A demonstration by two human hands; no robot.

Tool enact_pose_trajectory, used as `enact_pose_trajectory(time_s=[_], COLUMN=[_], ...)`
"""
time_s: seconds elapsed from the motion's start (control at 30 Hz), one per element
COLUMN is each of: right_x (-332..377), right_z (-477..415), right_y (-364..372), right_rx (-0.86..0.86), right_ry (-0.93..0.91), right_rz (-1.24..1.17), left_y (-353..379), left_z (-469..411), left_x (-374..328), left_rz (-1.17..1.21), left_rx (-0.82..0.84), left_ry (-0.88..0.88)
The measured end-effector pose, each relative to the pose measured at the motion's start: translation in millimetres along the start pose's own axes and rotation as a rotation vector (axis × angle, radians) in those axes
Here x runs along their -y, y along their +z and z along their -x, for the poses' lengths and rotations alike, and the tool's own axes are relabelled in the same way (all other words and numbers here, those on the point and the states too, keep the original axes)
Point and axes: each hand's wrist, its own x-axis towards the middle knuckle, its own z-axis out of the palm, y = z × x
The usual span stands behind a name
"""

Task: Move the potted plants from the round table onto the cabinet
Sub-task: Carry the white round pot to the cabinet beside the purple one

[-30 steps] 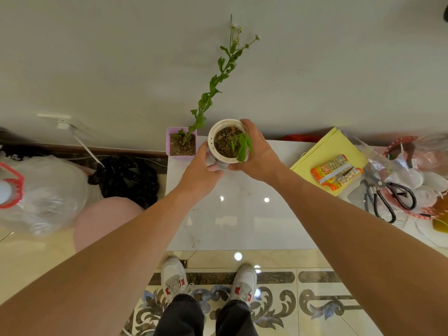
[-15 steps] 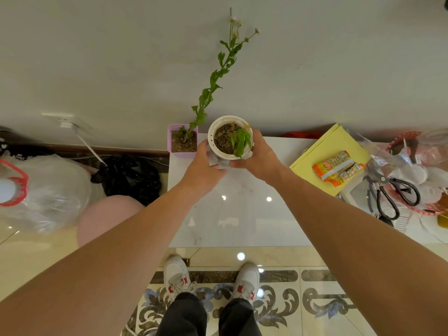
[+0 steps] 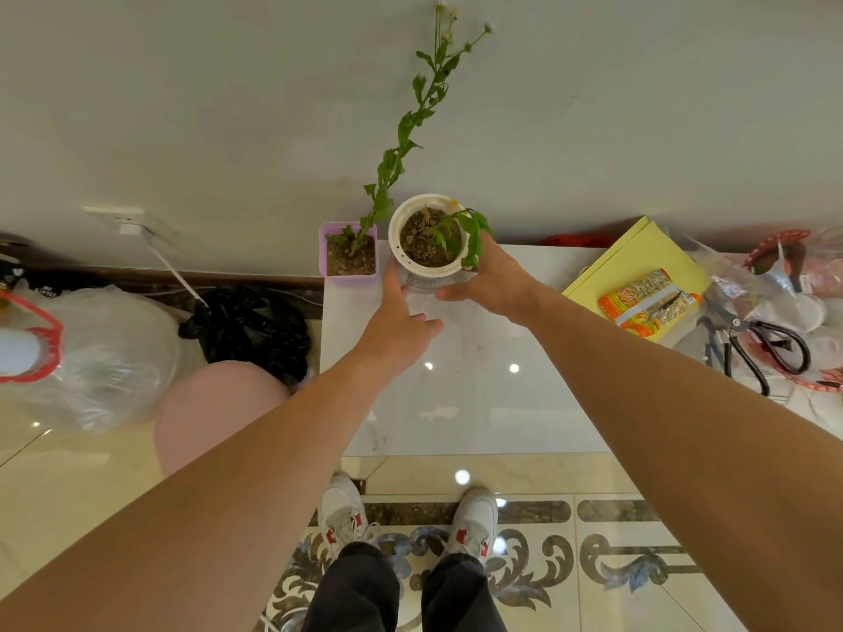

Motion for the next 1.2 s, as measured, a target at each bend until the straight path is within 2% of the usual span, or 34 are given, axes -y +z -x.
enact_pose_trajectory(time_s=[0.2,0.53,0.7,0.8,1.0,1.2], right_x=[-1,0,-8,-13,-12,15], right_z=[4,8,23,41,108,202], right_y=[-1,2,-1,-7,-39,-67], right_rx=[-0.003,-0.011,-0.053,-0.08,-0.196,-0.32], right_ry=[0.032,0.034,0.202,0.235,0.233,0.18], right_rz=[-0.078,-0.069,0.026,0.089,0.087,0.072], left_y=[0,0,3,3,12,43], left_z=[-1,0,9,20,55,98], left_x=[4,2,6,5,-22,-93], left_rz=[-0.009,-0.048,-0.103,-0.131,-0.223,-0.297], left_rx=[-0.013,0.0,-0.008,0.028,0.096,0.16], left_ry=[-0.027,-0.09,-0.193,-0.227,-0.194,-0.042])
